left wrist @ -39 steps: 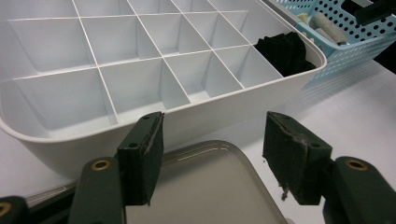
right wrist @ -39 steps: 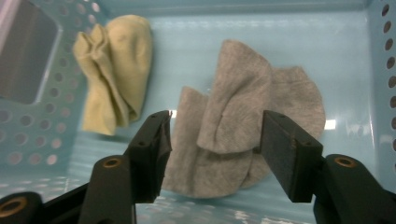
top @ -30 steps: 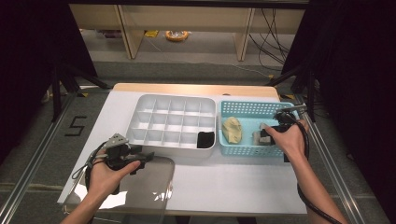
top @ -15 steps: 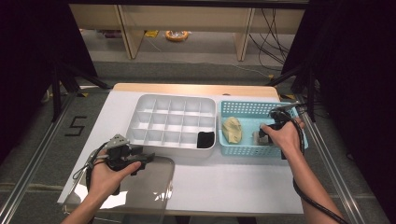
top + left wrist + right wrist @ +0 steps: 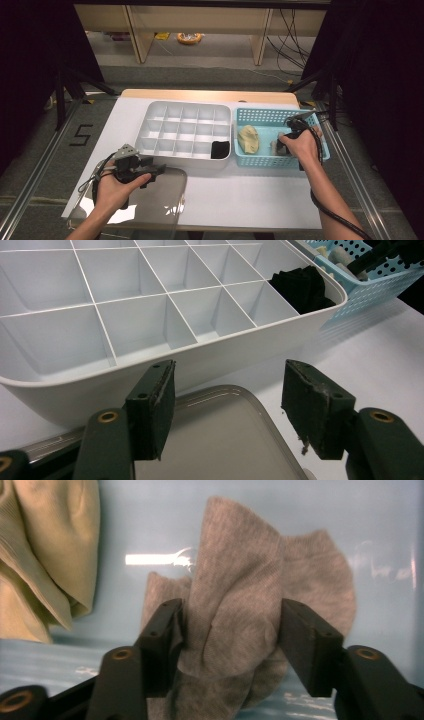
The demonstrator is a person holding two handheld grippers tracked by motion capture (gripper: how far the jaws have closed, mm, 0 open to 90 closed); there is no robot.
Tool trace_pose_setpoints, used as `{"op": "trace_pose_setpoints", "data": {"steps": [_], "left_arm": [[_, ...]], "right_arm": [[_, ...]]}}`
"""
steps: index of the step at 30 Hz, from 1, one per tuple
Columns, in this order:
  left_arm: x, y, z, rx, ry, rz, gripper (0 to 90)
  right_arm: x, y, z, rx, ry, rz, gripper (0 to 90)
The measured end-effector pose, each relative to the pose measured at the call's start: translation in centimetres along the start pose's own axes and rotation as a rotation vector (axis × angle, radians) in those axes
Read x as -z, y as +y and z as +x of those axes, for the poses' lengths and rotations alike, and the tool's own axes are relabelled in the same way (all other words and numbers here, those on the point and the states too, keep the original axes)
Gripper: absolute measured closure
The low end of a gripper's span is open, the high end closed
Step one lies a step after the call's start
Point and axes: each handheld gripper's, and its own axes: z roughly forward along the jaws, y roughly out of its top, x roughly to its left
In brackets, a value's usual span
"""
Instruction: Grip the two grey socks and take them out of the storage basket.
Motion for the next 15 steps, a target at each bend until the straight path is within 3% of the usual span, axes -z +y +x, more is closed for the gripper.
{"op": "trace_pose_setpoints", "data": {"steps": [1,6,7,12,15], "left_arm": [[0.0,0.0,0.0,0.003,0.000,-0.007,37.6],[-0.1,-0.1,0.0,0.007,-0.002,-0.001,37.6],[-0.1,-0.1,0.0,0.007,-0.003,-0.001,37.6],[-0.1,-0.1,0.0,0.012,-0.008,0.001,37.6],[0.0,-0.1,0.0,0.008,-0.001,-0.005,37.6]], "right_arm": [[0.0,0.0,0.3,-0.037,0.007,0.022,53.3],[-0.4,0.1,-0.3,0.006,0.003,0.069,74.4],[-0.4,0.1,-0.2,-0.006,0.011,0.069,78.3],[0.3,0.0,-0.3,0.000,0.022,0.060,82.0],[1.4,-0.4,-0.3,0.004,0.054,0.017,82.1]]}}
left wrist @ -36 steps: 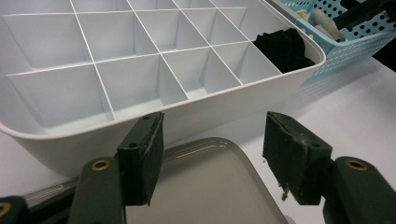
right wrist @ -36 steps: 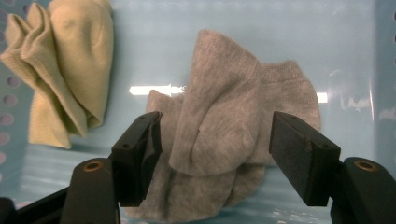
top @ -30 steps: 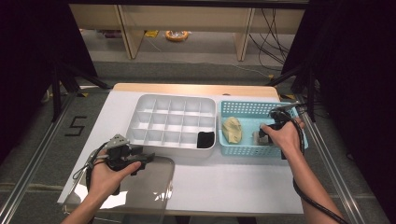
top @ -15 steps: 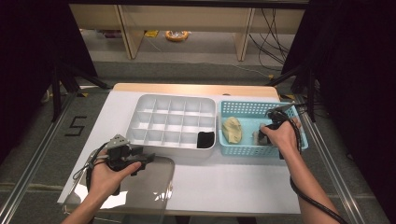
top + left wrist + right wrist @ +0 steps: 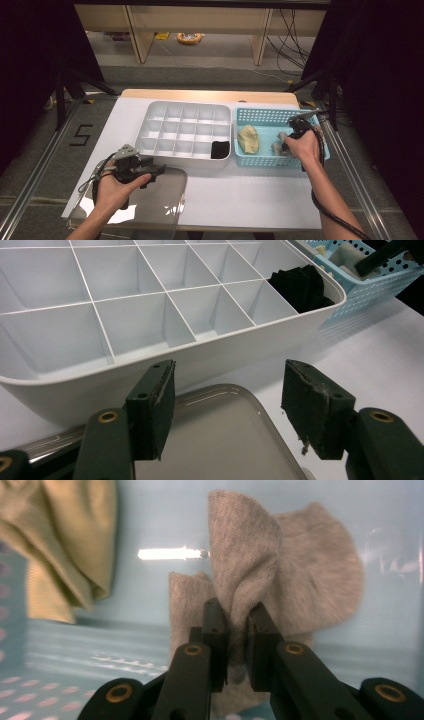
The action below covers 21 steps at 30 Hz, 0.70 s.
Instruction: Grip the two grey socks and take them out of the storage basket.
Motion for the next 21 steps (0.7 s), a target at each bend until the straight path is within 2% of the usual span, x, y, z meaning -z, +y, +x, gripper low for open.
{"op": "trace_pose_setpoints", "data": {"steps": [1,2,3,5,7,9,10,12,13,14,15,17,18,19,20,21], "left_arm": [[0.0,0.0,0.0,-0.001,0.000,0.001,37.7],[0.0,0.0,0.1,-0.004,0.000,0.002,37.7],[0.0,0.0,0.1,-0.003,0.000,0.003,37.7],[0.0,0.0,0.0,0.000,-0.001,0.002,37.7],[0.0,0.0,0.0,-0.002,-0.003,0.004,37.7],[-0.1,0.0,0.0,0.001,-0.006,0.006,37.6],[-0.1,0.0,0.0,-0.006,-0.006,0.007,37.7],[-0.1,0.0,-0.1,-0.008,-0.005,0.008,37.6],[-0.1,0.0,-0.1,-0.008,-0.006,0.008,37.6],[-0.1,0.0,-0.1,-0.012,-0.006,0.008,37.6],[-0.1,0.0,-0.1,-0.011,-0.006,0.008,37.6],[-0.1,0.0,-0.1,-0.012,-0.006,0.009,37.6],[-0.1,0.0,-0.1,-0.015,0.001,0.014,37.6],[-0.2,0.0,0.0,-0.014,-0.006,0.011,37.6],[-0.2,0.0,0.0,-0.012,-0.009,0.009,37.6],[-0.1,0.0,-0.1,-0.011,-0.005,0.009,37.6]], "right_arm": [[0.5,-0.3,0.4,-0.043,0.015,-0.016,82.1],[0.9,-0.4,0.3,-0.027,0.016,-0.020,82.1],[1.6,-0.7,0.5,-0.037,0.024,-0.032,82.1],[2.6,-1.1,0.6,-0.012,0.032,-0.041,82.1],[3.5,-1.5,0.9,-0.013,0.032,-0.049,82.1],[4.5,-2.1,0.8,0.034,0.034,-0.060,82.1],[4.8,-2.3,1.1,0.008,0.042,-0.059,82.1],[5.6,-2.9,1.3,0.015,0.046,-0.072,82.2],[6.0,-3.3,1.2,0.048,0.049,-0.066,82.2],[6.1,-3.5,1.1,0.077,0.046,-0.073,82.2],[6.4,-4.0,1.7,0.041,0.055,-0.059,82.2],[6.7,-4.5,1.8,0.070,0.066,-0.043,82.2],[6.7,-4.8,1.7,0.113,0.058,-0.049,82.3],[6.9,-5.2,2.2,0.074,0.081,-0.028,82.3],[7.0,-5.4,2.3,0.080,0.085,-0.024,82.3],[7.2,-5.7,2.3,0.120,0.080,-0.034,82.3]]}}
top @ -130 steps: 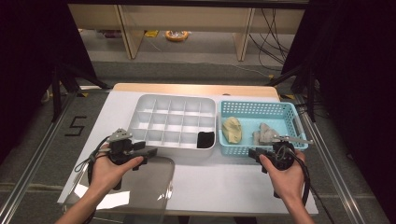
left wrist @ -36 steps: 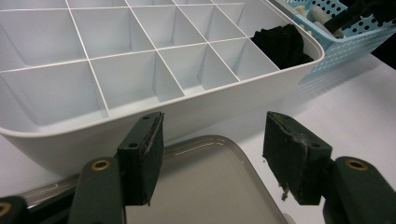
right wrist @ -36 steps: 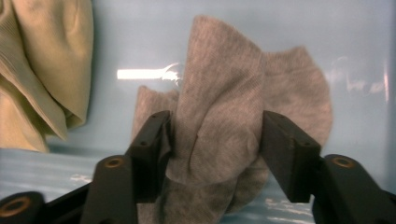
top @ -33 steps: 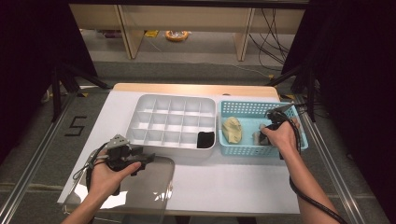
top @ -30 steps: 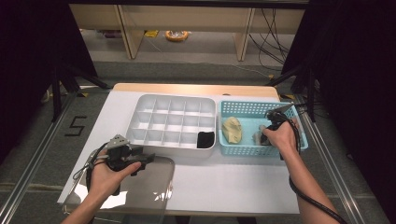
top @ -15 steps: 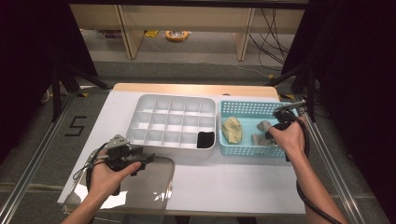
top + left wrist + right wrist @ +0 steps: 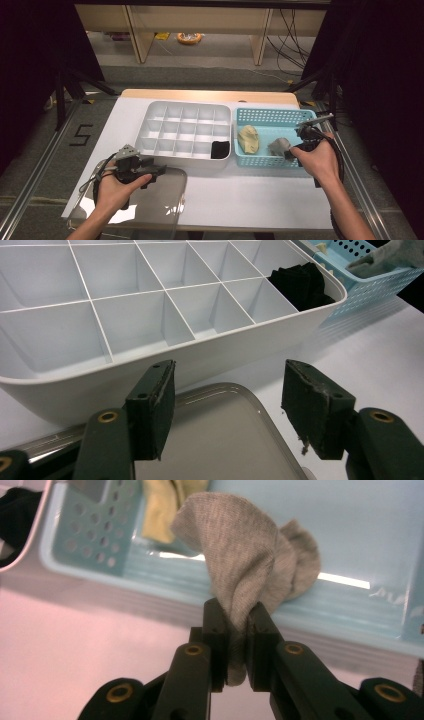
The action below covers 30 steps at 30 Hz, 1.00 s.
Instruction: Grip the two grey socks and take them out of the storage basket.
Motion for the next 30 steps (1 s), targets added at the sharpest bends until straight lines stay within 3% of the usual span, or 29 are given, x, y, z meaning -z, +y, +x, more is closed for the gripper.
{"op": "trace_pose_setpoints", "data": {"steps": [1,4,5,12,19,30], "left_arm": [[0.0,0.0,0.0,0.002,0.001,-0.001,37.6],[0.1,0.0,0.0,0.004,0.003,-0.003,37.5],[0.1,0.0,0.0,0.012,0.001,-0.004,37.5],[0.1,0.0,0.0,0.003,0.000,-0.002,37.5],[0.1,0.1,-0.1,0.003,0.006,0.001,37.5],[0.0,0.0,-0.2,0.008,-0.009,-0.002,37.4]], "right_arm": [[0.1,-0.2,0.0,0.027,-0.002,0.004,82.3],[0.0,-1.0,0.5,0.047,-0.001,0.034,82.3],[0.0,-1.3,1.0,0.008,0.001,0.048,82.3],[-0.9,-2.9,1.4,0.090,-0.006,0.100,82.3],[-2.2,-4.4,2.3,0.122,0.012,0.175,82.0],[-6.0,-5.6,4.5,0.173,0.044,0.259,78.2]]}}
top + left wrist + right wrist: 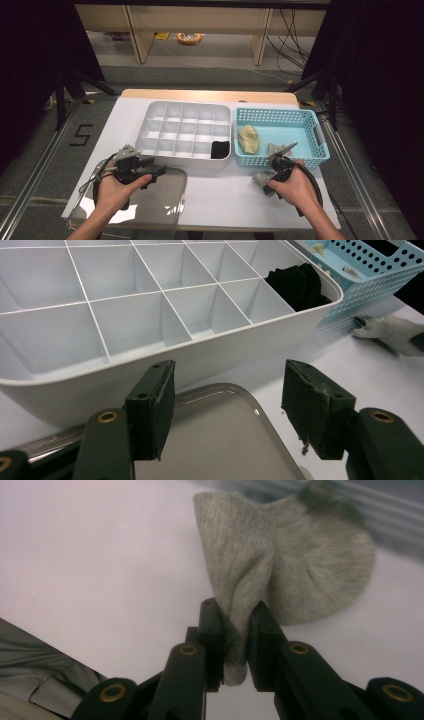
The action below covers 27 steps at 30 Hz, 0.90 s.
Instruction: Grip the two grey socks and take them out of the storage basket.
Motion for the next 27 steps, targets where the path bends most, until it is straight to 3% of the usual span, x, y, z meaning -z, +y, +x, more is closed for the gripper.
{"op": "trace_pose_setpoints", "data": {"steps": [6,9,10,11,15,20,24,26,27], "left_arm": [[0.0,0.0,0.0,-0.008,-0.003,-0.001,37.4],[0.1,0.0,-0.1,0.000,0.004,-0.006,37.4],[0.1,0.0,-0.1,-0.010,0.004,-0.006,37.4],[0.1,0.0,-0.1,-0.008,0.006,-0.006,37.4],[0.1,0.0,-0.1,-0.012,0.001,-0.001,37.4],[0.1,0.1,-0.1,-0.015,0.001,-0.002,37.4],[0.2,0.1,-0.1,-0.009,0.006,-0.004,37.4],[0.2,0.2,0.0,-0.007,0.004,-0.006,37.4],[0.2,0.2,0.0,-0.008,0.006,-0.006,37.4]], "right_arm": [[-0.7,0.3,1.7,0.029,0.023,-0.004,74.9],[-0.9,0.6,2.5,0.067,0.048,-0.005,71.5],[-1.0,0.6,2.8,0.077,0.059,-0.023,70.3],[-1.2,0.7,2.7,0.141,0.077,-0.061,68.7],[-0.7,0.8,3.1,0.160,0.152,-0.127,65.6],[0.2,1.0,2.5,0.139,0.173,-0.205,64.5],[0.7,0.8,1.4,0.080,0.125,-0.214,66.0],[0.7,0.6,0.8,0.021,0.102,-0.208,68.6],[0.6,0.6,0.1,0.038,0.076,-0.211,70.1]]}}
